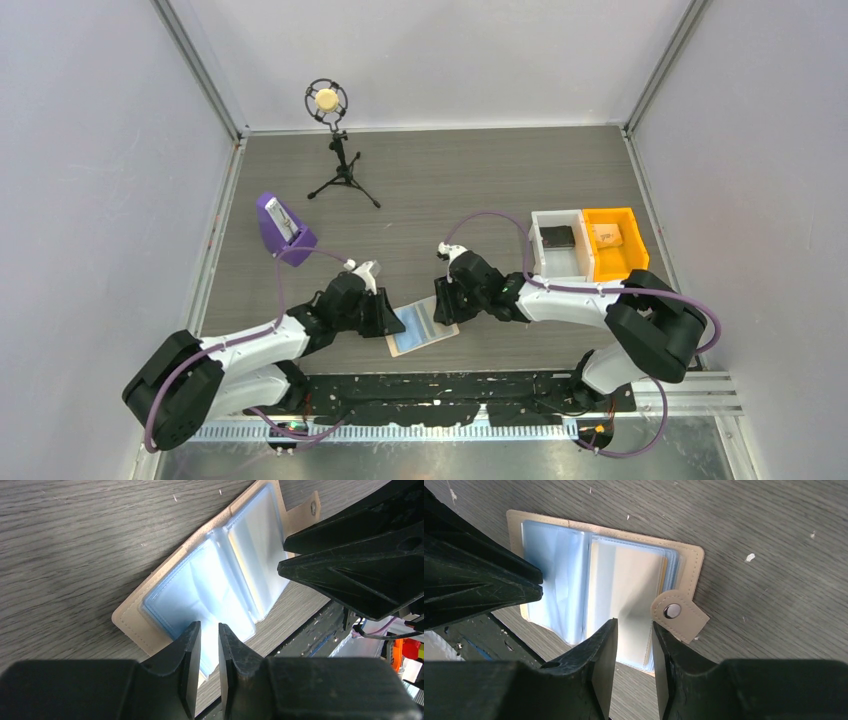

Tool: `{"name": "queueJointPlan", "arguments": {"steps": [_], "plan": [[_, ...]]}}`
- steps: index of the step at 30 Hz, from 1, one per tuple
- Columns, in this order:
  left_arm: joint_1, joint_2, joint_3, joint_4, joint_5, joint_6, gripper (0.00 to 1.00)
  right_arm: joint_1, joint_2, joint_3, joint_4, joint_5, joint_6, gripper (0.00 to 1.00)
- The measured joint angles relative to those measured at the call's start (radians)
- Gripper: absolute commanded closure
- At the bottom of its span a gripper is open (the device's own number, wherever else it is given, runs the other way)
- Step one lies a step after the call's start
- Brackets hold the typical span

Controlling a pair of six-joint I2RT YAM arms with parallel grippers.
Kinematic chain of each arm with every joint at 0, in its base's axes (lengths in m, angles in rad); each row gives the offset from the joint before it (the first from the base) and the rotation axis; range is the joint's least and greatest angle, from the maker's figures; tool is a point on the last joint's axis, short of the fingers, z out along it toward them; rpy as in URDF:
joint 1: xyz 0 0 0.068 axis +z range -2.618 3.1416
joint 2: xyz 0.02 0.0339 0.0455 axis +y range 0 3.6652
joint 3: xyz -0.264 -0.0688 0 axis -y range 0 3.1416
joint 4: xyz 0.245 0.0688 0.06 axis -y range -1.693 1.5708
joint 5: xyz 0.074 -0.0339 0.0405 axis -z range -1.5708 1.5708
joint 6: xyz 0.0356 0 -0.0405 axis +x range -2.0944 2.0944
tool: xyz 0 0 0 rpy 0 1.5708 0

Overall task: Take the credit cards out of the card holder
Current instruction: Remove the credit card from the card holder.

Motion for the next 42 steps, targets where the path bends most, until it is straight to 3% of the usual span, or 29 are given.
{"name": "queueJointPlan", "arguments": {"steps": [23,33,42], "plan": [[-0.002,-0.025,-0.011,-0.005,-0.002,-0.005,0.76,-0.013,-0.034,-0.056,0.173,-0.196,0.077,0.62],[-0.002,-0.339,0.067,-0.338,-0.11,-0.056,0.6,0.019,0.016,-0.064,0.312,-0.284,0.152,0.61],[-0.001,-0.492,0.126,-0.509,-0.197,-0.069,0.59,0.08,0.13,0.004,0.344,-0.298,0.174,0.49]]}}
